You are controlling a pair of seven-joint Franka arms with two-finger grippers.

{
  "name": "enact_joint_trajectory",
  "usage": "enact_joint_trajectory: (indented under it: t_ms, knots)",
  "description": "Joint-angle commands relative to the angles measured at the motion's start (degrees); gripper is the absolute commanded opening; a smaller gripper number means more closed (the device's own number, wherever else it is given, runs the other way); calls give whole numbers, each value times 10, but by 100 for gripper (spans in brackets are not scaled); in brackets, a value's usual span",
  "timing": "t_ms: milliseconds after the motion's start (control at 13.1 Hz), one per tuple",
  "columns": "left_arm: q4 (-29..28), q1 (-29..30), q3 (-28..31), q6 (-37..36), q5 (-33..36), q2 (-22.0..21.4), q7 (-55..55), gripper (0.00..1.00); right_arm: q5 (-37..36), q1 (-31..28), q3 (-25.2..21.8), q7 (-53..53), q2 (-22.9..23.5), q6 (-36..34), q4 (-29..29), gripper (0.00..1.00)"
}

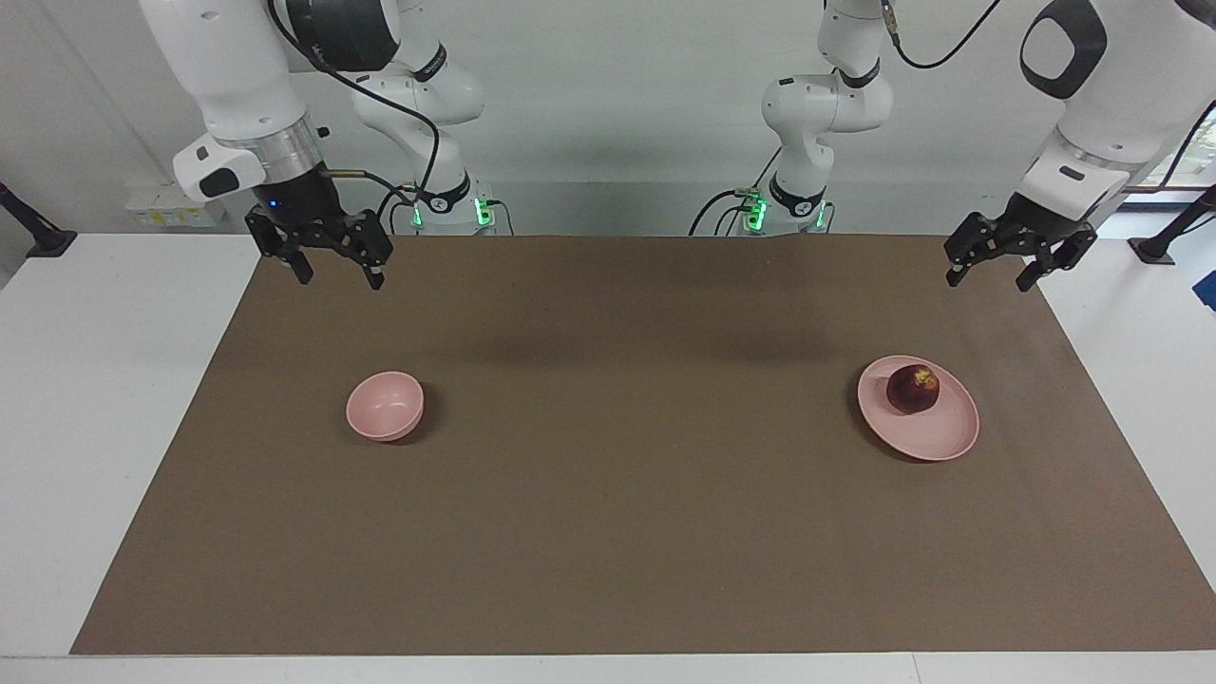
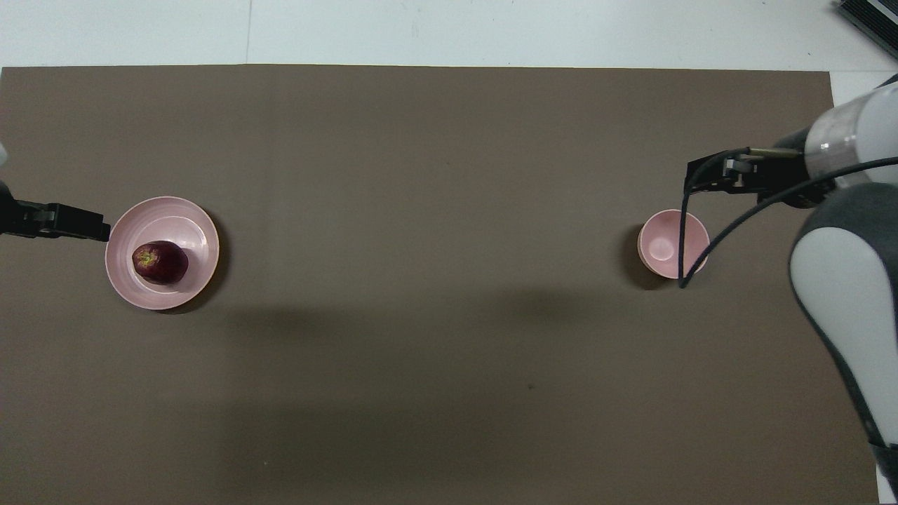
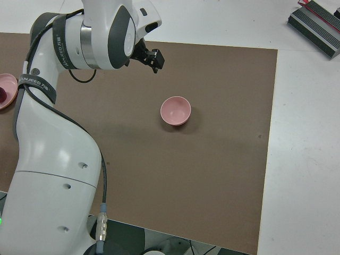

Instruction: Move apple from plate to bowl

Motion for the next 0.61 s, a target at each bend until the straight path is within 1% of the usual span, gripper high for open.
enact_joint_trajectory:
  t_ms: [0, 76, 228, 304, 457, 533]
  knots:
    - [-78, 12, -4, 66, -7, -24, 31, 100, 26, 26, 0, -4, 33, 53, -19, 100]
    - [-97, 13, -4, 83, -7, -22, 52, 100, 35, 34, 0, -2, 40, 80, -30, 100]
    - [-122, 15, -4, 120, -7, -12, 55, 100, 46, 46, 1, 25, 48, 100, -36, 100]
    - [-124, 26, -4, 141, -12, 2, 56, 100, 52, 53, 1, 30, 63, 106, -36, 100]
    - [-124, 32, -4, 170, -41, 38, 64, 100, 75, 62, 1, 37, 88, 180, -49, 100]
    - [-125, 34, -4, 184, -41, 55, 76, 100, 82, 67, 1, 37, 103, 204, -50, 100]
